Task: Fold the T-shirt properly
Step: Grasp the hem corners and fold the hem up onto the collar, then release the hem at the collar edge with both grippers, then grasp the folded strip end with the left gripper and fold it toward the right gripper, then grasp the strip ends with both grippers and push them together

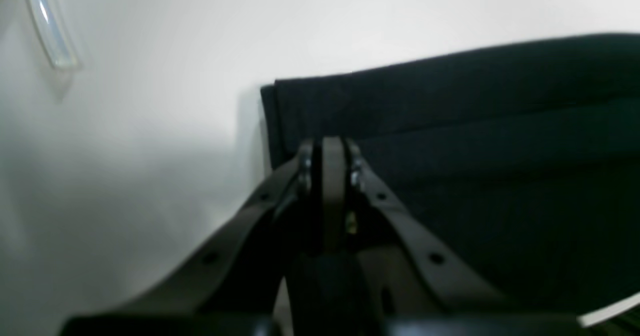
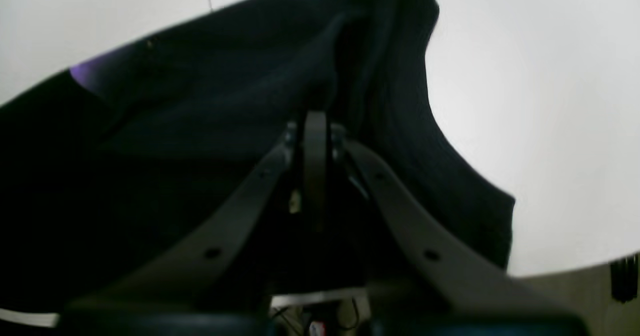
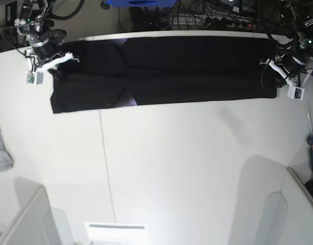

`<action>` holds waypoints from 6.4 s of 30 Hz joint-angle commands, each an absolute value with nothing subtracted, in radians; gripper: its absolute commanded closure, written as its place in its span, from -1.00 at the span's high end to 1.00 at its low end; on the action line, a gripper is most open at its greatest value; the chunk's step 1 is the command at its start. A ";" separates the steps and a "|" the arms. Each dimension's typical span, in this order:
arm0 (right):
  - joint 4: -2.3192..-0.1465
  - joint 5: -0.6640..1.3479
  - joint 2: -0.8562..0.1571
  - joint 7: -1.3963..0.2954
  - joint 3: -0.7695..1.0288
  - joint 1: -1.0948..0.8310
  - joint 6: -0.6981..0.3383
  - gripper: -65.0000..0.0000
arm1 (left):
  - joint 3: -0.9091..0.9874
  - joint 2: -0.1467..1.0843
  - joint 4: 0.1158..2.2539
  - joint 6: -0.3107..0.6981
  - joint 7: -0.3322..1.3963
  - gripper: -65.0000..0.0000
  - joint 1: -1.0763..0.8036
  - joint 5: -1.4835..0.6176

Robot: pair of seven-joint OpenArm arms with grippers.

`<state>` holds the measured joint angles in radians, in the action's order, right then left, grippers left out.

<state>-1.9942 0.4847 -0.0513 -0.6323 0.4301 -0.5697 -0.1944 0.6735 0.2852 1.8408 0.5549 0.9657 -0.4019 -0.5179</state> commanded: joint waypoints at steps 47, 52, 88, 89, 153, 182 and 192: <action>-1.995 0.484 0.059 -0.536 0.621 -0.591 -0.352 -0.14 | 0.820 0.245 1.558 0.671 0.941 0.62 -0.357 -0.656; -1.995 0.484 0.056 -0.538 0.619 -0.590 -0.352 -0.14 | 0.777 0.242 1.480 0.668 0.943 0.62 -0.309 -0.613; -1.989 0.484 0.053 -0.539 0.618 -0.558 -0.352 -0.14 | 0.484 0.127 1.943 0.588 0.908 -1.00 -0.410 -0.610; -1.989 0.484 0.053 -0.539 0.618 -0.558 -0.352 -0.14 | 0.470 0.119 1.943 0.587 0.909 -1.00 -0.407 -0.610; -1.925 0.825 0.033 -1.379 0.834 -0.200 -0.479 0.22 | 0.189 0.127 1.942 0.381 0.906 -0.35 -0.328 -0.618; -1.541 0.958 -0.041 -1.388 0.657 -0.229 -0.479 0.22 | 0.278 0.249 1.598 0.384 0.625 -1.00 -0.430 -0.458; -1.541 0.958 -0.071 -1.371 0.608 -0.209 -0.481 0.00 | 0.196 0.245 1.600 0.384 0.625 -1.00 -0.430 -0.458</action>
